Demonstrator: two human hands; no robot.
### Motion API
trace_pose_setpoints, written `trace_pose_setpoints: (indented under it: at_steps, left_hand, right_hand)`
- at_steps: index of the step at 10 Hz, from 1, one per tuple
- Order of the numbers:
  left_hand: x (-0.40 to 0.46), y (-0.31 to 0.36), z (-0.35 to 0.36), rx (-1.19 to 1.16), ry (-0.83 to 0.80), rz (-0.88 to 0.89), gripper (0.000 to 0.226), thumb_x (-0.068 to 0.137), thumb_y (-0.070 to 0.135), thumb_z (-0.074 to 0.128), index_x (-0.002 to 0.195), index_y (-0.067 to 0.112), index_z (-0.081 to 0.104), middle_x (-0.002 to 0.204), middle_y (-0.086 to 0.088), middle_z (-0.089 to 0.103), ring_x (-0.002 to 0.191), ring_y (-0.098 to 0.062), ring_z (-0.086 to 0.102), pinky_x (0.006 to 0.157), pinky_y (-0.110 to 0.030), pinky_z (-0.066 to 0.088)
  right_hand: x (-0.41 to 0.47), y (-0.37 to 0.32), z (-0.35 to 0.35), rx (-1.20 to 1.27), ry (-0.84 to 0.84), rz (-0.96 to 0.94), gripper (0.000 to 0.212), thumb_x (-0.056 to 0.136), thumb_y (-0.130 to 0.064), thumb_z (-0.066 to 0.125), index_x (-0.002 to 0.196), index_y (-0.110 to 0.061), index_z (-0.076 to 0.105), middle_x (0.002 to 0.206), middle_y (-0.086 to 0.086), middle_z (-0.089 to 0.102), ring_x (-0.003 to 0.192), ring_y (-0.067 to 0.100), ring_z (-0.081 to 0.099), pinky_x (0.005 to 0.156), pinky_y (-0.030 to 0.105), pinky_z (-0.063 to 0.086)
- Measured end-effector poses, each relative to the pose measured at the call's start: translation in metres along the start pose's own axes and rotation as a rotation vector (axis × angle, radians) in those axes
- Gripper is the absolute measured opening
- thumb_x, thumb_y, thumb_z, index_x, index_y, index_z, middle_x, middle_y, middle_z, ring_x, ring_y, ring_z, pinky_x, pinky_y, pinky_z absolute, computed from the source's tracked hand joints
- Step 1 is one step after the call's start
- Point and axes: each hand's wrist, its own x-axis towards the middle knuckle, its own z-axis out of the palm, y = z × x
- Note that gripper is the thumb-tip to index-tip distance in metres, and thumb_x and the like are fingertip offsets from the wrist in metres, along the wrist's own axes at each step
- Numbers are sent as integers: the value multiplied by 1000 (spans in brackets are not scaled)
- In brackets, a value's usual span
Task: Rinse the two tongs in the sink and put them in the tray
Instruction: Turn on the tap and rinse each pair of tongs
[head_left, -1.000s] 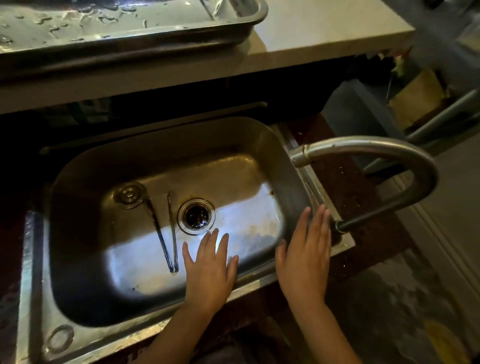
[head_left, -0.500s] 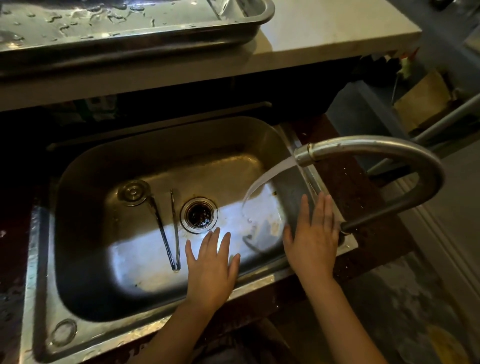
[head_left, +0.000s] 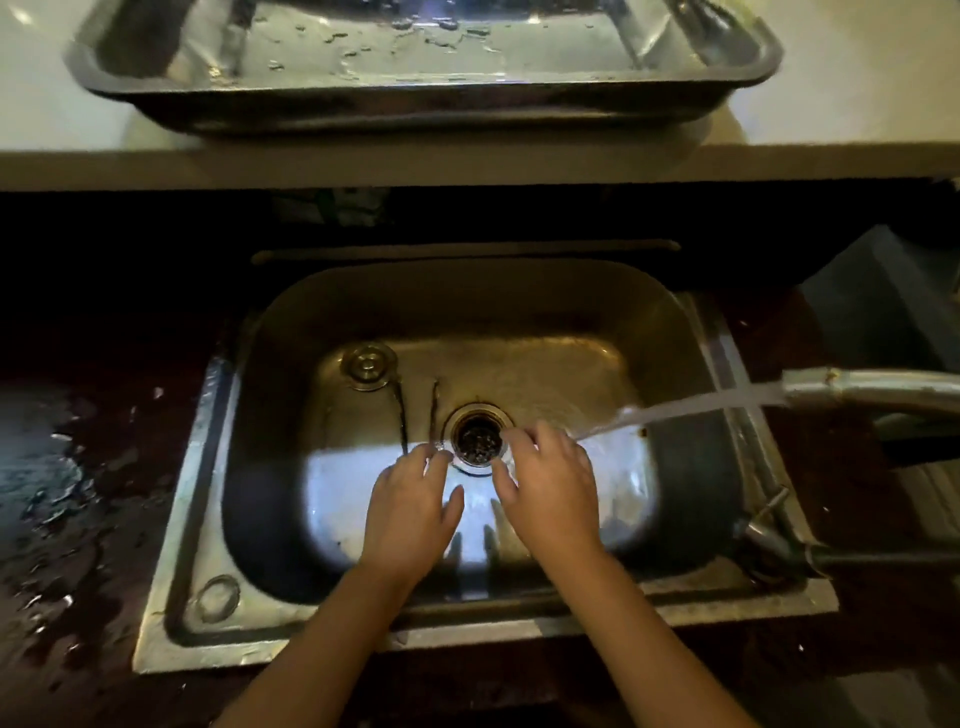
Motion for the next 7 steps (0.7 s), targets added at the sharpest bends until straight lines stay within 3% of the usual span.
trace_pose_setpoints:
  at_steps: [3,5,6,7]
  left_hand:
    - [16,-54,15,112,-73,-89,48,88,37,45,132,20,38,138,-7,46,123,-25,44,104,-41,35]
    - [31,-71,50,214,-324,-94,60,84,43,50,135,18,31,143,-10,36,130,-28,35,107,-47,26]
    - [34,-74,64,228,-418,-84,60,80,40,57,130,15,35,135,-14,39,121,-31,40,98,-46,35]
    - [39,-72,70,176,-466,-131,57,77,34,64,125,12,40,131,-13,38,117,-29,41,89,-41,44]
  right_hand:
    - [55,-24,77,-75,-252,-211,37,91,-25,49,127,-16,49,128,11,49,116,26,47,93,38,44]
    - [79,-10,129,10,-515,-266,38,92,-18,46,129,-14,48,139,11,40,125,29,38,98,40,38]
    - [81,1,148,-64,-587,-363,38,92,-17,43,130,-14,48,142,10,41,127,28,38,102,40,36]
    - [80,5,163,44,-553,-263,44,90,-30,46,134,-30,42,145,1,42,126,24,44,102,40,39]
